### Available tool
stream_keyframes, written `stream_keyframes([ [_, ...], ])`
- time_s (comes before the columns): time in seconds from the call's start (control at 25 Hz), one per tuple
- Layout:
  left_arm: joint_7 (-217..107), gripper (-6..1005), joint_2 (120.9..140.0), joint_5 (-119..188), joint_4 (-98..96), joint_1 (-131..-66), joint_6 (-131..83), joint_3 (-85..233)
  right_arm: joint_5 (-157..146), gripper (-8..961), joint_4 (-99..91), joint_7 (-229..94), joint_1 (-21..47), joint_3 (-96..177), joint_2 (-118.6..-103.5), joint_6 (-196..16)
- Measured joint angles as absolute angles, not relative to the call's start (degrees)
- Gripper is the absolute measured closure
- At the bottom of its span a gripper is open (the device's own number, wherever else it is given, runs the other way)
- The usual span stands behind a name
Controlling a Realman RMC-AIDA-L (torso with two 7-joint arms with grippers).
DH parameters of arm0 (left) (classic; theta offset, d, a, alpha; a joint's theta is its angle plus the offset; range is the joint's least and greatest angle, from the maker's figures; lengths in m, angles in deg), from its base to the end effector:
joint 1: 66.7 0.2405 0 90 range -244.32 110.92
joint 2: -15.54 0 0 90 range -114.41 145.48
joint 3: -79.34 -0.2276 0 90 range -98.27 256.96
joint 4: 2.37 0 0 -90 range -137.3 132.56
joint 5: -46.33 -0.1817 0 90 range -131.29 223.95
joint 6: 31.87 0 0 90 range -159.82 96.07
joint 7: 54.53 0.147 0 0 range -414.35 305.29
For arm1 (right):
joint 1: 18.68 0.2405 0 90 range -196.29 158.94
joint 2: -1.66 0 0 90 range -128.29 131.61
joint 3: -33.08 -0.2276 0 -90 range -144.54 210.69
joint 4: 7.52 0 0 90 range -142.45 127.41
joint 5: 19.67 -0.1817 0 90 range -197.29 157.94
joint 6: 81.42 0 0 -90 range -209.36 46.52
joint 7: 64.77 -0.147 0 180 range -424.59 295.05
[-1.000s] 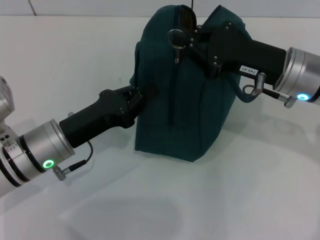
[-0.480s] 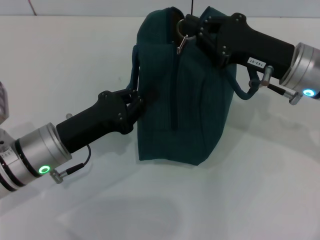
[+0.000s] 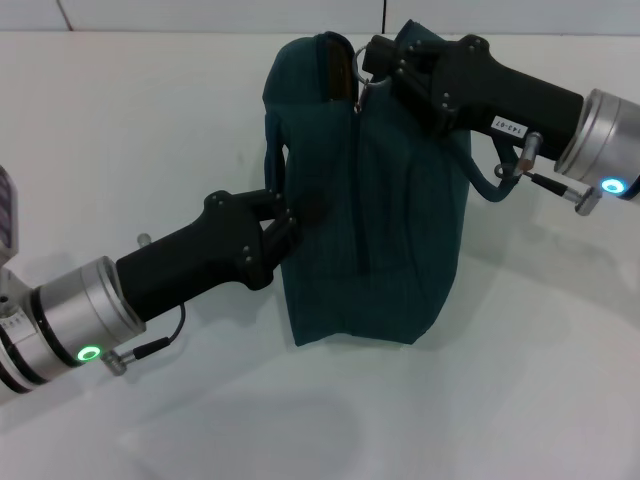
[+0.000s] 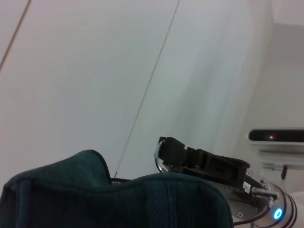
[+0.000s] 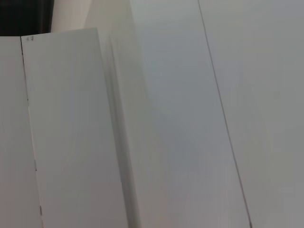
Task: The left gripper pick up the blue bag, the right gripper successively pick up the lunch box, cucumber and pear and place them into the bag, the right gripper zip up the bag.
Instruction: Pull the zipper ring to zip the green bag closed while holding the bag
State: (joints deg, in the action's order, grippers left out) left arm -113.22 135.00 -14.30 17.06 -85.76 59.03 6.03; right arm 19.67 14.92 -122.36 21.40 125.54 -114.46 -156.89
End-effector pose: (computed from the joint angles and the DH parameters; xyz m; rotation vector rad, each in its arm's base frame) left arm -0.2149 0.2425 -0.0178 -2.4016 -0.6609 -1.3106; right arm 0.1167 0.3349 -0.0182 -2.5097 0.3166 1.2750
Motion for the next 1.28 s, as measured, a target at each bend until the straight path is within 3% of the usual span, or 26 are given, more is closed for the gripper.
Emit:
stream_keyframes([
  [1.28,-111.8,941,135.04,-16.0,16.5,-85.6,58.7,6.8,19.7,907,15.6,-124.1,20.2,125.7,-114.21,-163.3],
])
